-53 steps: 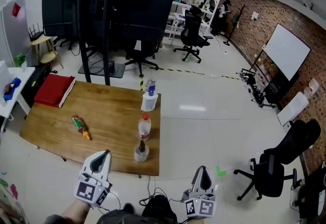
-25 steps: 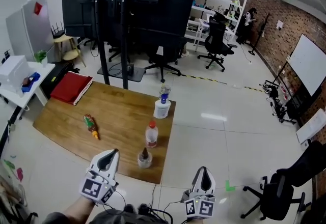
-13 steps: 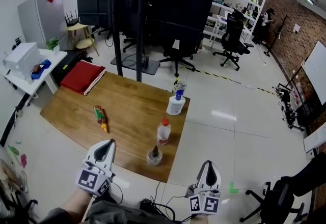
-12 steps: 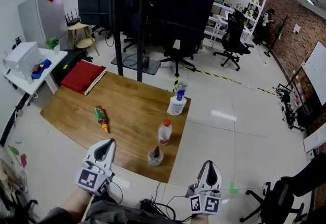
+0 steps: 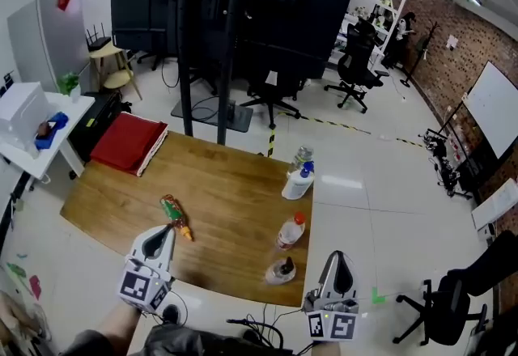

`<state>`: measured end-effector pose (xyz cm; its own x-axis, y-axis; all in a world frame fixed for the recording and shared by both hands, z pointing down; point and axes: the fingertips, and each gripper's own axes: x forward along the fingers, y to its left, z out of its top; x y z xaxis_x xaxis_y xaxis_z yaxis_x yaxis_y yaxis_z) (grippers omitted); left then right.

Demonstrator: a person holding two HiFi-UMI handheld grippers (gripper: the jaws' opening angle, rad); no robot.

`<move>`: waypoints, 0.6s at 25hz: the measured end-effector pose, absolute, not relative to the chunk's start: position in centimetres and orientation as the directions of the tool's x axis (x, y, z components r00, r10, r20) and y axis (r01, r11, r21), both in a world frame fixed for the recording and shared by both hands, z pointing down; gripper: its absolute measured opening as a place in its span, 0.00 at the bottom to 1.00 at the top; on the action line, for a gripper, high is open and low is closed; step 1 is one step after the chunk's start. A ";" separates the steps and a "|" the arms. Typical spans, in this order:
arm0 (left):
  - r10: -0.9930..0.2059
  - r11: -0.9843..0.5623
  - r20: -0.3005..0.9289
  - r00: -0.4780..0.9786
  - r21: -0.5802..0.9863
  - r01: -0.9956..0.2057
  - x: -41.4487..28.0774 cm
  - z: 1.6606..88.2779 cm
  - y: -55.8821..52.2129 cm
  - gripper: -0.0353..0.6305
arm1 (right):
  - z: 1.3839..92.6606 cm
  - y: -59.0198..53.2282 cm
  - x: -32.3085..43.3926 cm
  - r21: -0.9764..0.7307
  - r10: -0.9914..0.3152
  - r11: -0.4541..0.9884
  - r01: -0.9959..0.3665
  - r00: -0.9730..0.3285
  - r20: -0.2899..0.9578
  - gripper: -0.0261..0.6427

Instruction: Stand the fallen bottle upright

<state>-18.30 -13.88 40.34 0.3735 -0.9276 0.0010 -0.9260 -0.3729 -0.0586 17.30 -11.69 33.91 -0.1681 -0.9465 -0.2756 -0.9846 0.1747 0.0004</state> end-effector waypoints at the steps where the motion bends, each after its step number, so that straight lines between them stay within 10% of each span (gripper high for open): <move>1: -0.922 -0.386 -0.002 0.387 -0.063 -0.920 -20.1 40.7 -14.4 0.11 | 33.6 -12.1 15.3 0.008 -0.944 0.176 -0.984 -0.171 -0.284 0.06; 15: -0.807 -0.590 -0.010 0.590 -0.003 -0.807 -39.0 42.6 -15.7 0.11 | 33.8 -10.8 -11.4 -0.007 -0.962 0.071 -0.997 -0.067 -0.264 0.06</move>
